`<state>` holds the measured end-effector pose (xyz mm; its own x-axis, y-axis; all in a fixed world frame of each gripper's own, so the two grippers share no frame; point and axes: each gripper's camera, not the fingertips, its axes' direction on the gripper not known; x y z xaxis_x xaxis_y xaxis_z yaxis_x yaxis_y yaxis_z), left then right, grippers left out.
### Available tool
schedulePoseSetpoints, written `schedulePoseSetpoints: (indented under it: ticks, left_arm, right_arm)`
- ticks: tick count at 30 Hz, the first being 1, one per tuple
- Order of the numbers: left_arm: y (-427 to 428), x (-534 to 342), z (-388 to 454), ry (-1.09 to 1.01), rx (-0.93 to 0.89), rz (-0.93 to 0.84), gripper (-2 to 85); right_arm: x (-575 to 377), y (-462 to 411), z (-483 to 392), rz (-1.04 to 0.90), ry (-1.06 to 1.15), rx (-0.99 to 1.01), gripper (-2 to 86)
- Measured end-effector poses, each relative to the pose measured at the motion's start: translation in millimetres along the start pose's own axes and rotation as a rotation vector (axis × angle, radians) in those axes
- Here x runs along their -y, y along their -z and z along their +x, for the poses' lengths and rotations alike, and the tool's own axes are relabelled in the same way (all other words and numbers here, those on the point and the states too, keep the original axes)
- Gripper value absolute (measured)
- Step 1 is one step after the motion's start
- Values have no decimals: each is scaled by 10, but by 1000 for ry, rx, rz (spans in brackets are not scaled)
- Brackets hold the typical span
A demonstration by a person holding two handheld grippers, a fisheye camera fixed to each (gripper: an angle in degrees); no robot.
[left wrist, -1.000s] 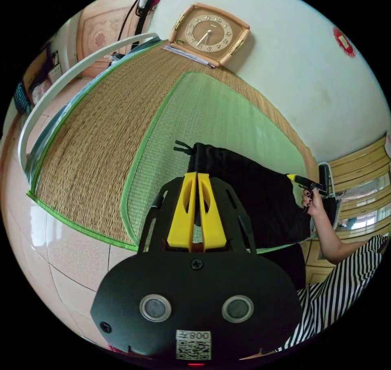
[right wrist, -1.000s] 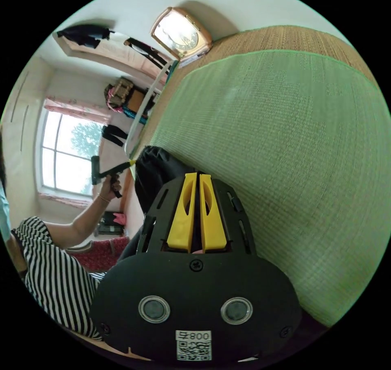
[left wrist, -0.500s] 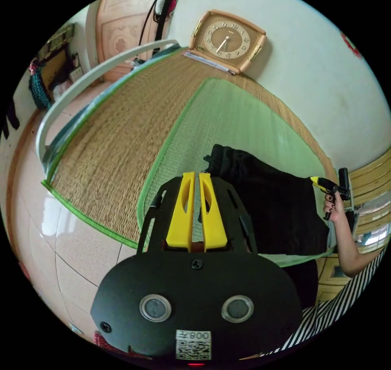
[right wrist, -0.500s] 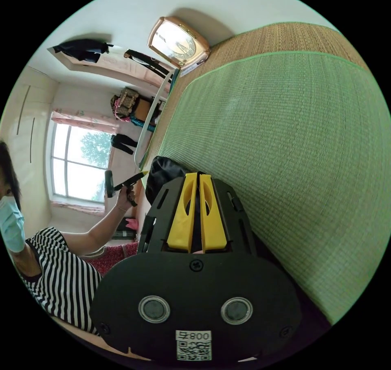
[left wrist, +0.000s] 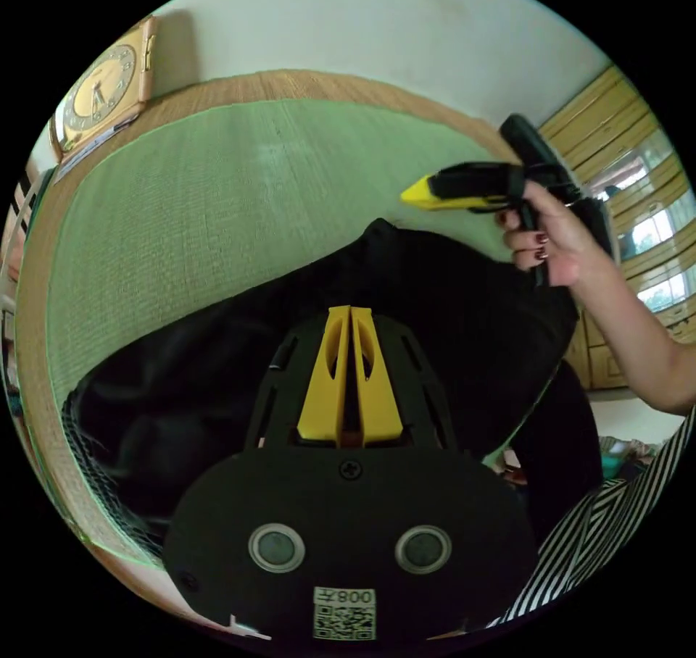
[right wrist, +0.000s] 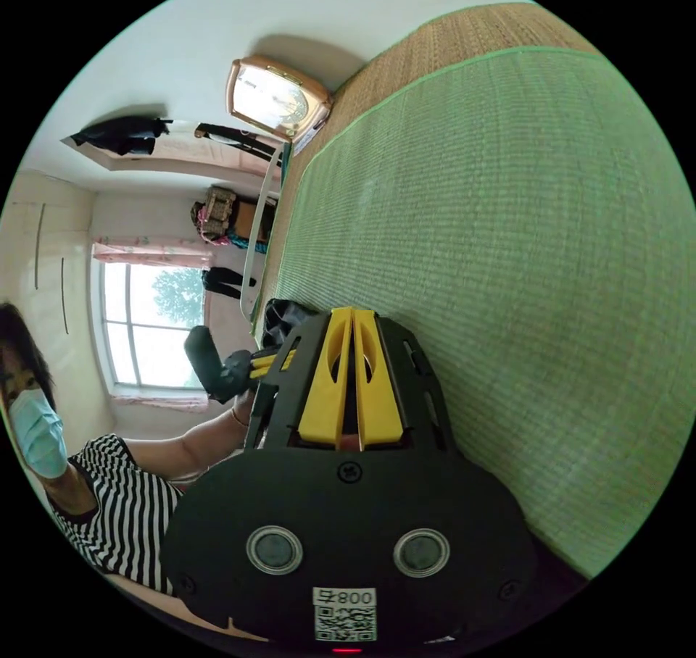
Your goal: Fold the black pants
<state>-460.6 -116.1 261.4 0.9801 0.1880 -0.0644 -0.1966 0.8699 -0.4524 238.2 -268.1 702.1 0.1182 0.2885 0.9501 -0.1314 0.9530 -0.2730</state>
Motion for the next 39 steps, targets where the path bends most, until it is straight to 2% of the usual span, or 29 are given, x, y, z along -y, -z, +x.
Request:
schedulePoseSetpoints:
  ticks: [5,9,15,17,23,26,28,31,35,39]
  left_arm:
    - [43,280,185,28,-92,47,0]
    - [32,574,460,-20,-124,86,1]
    - [-257,1041,742,-3,-8,8,2]
    - [-271,1167,824,23,-30,17,2]
    - [-242,1460,1236,2,-28,25,3]
    - [-235,1594,1476,-33,-99,54,5]
    - [-289,1694,1619,-50,-84,37,7]
    - [-398,1861,1832,-35,-115,-4,14]
    - [-436,2114,2433,-224,-262,14,50]
    - [-592,2362,2993,-371,-199,-44,62]
  right_arm:
    - [-248,158,-181,48,50,-28,1]
    - [-760,197,-538,61,131,-217,1]
    - [-1328,-88,-835,-56,192,-560,-1]
    - [-1428,-95,-942,-14,235,-581,-1]
    - [-1609,53,-1209,-55,239,-554,1]
    - [-1872,271,-1399,6,257,-653,2]
    - [-2095,461,-1467,58,228,-725,2]
    - [-2286,598,-1409,28,156,-746,5]
    - [-2532,883,-1485,75,131,-748,14]
    - [-2762,1160,-1522,95,51,-862,51]
